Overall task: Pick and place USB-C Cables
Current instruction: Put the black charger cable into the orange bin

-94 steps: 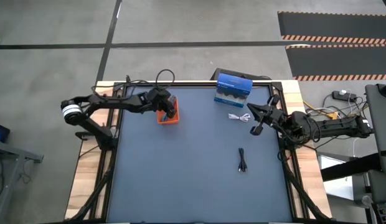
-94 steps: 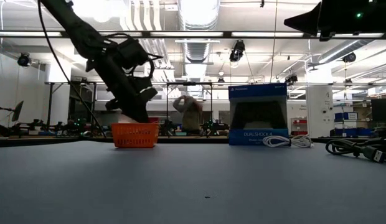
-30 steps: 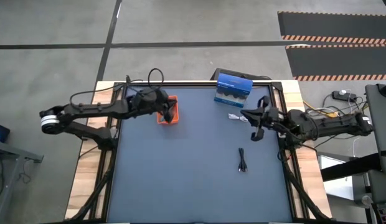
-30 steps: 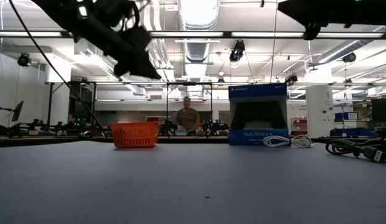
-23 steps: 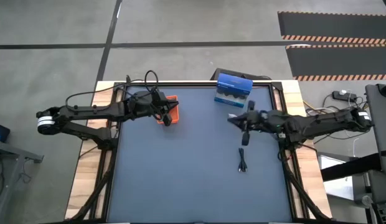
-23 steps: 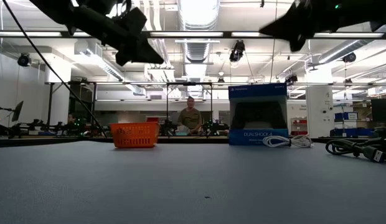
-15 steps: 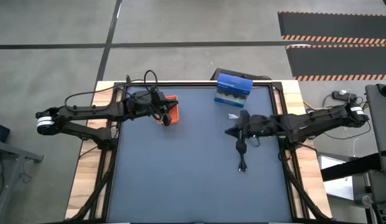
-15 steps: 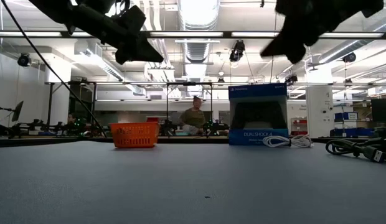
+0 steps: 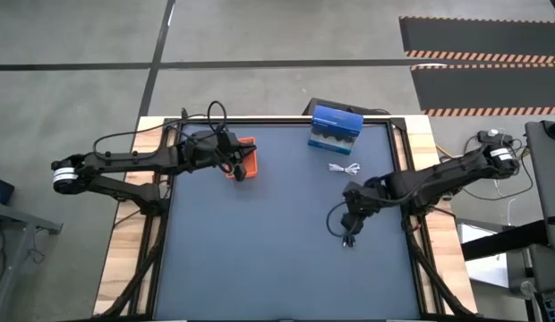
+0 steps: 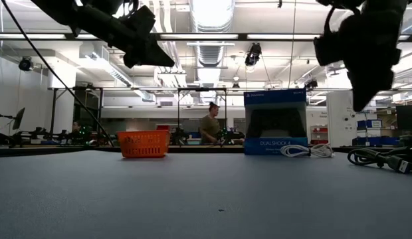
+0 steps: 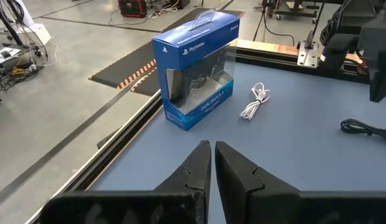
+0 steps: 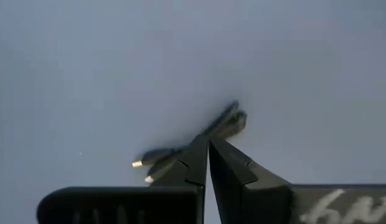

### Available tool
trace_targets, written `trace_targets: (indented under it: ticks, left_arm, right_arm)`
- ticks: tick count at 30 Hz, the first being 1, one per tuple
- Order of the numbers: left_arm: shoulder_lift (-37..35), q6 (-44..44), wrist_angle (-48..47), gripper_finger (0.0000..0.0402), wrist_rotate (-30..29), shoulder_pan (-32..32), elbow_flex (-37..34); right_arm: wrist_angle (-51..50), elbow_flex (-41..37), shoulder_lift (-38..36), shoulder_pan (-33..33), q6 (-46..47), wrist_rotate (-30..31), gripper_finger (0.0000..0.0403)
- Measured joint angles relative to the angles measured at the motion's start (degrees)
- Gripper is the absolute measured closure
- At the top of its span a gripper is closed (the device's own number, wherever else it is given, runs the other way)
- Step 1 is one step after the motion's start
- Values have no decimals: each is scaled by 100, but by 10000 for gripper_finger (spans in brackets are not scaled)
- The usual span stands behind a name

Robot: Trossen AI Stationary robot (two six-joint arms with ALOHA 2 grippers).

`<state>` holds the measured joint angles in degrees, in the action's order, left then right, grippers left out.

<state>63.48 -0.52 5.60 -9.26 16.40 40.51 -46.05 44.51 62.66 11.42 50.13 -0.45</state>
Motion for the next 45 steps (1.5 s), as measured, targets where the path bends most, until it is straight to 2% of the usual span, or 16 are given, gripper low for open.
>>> trace_targets:
  ticks: [6, 11, 15, 23, 29, 37, 45]
  left_arm:
    - [0, 25, -2, 394, -2, 0, 0]
    - [2, 95, -2, 394, -2, 0, 0]
    - [2, 96, -3, 394, -2, 0, 0]
    - [2, 106, -2, 394, -4, 0, 0]
    - [2, 106, -2, 394, -7, 0, 0]
    - [2, 104, -3, 394, -28, 0, 0]
    - [4, 99, -2, 394, -28, 0, 0]
  right_arm:
    - [-72, -2, 345, 173, 1394, 39, 394]
    - [-86, -2, 586, 257, 1803, -5, 380]
    - [-135, -2, 712, 273, 2064, -73, 344]
    - [-136, -2, 1130, 324, 2349, -109, 245]
    - [168, -2, 1547, 324, 2096, -109, 209]
    - [558, -2, 1974, 318, 1828, -103, 208]
    - [832, -2, 2060, 161, 1582, -104, 254]
